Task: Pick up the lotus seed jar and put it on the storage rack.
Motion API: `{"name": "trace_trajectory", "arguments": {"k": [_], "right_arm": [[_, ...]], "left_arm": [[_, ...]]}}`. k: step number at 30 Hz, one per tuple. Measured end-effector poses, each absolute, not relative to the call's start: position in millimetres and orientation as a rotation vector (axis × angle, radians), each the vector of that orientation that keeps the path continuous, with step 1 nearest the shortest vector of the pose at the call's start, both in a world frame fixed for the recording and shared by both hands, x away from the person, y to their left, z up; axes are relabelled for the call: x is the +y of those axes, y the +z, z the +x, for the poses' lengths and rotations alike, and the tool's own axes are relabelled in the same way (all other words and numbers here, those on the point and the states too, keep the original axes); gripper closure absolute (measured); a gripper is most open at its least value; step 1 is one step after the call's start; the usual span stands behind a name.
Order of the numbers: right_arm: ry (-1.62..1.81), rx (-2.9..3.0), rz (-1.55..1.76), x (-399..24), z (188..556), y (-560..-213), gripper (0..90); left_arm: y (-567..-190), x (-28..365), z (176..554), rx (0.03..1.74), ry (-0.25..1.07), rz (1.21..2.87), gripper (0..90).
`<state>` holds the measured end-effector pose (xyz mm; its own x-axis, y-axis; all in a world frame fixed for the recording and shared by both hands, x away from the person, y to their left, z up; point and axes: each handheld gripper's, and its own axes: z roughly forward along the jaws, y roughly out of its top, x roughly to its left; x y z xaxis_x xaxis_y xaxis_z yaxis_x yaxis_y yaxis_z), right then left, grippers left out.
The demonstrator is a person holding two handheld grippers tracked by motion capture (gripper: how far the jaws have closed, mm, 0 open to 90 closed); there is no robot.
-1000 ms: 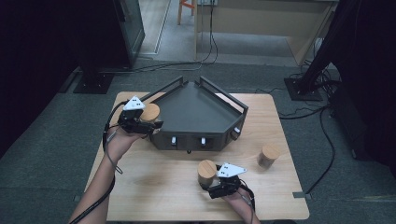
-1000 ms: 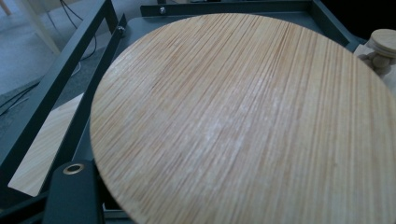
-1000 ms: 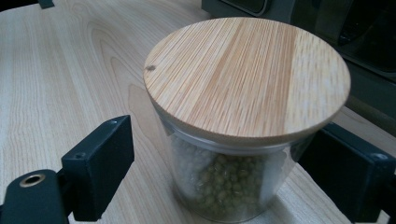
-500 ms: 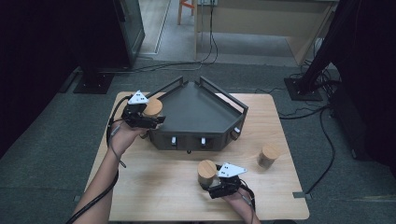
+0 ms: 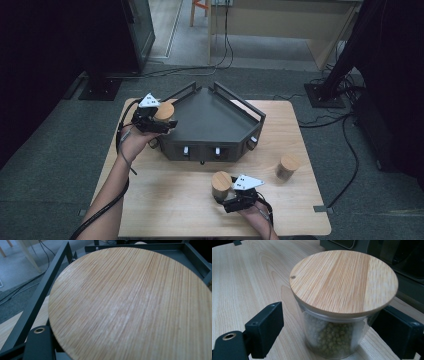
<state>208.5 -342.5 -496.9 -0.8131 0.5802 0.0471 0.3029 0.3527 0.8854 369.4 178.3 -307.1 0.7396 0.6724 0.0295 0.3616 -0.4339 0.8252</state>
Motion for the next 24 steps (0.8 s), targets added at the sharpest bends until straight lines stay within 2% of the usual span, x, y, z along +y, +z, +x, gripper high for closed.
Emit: {"name": "trace_trajectory", "arguments": {"k": [24], "right_arm": [[1.446,2.34,0.79,-344,207,-496,11.7]], "left_arm": [[-309,163,384,0.786,0.474,2.082,25.4]]}}
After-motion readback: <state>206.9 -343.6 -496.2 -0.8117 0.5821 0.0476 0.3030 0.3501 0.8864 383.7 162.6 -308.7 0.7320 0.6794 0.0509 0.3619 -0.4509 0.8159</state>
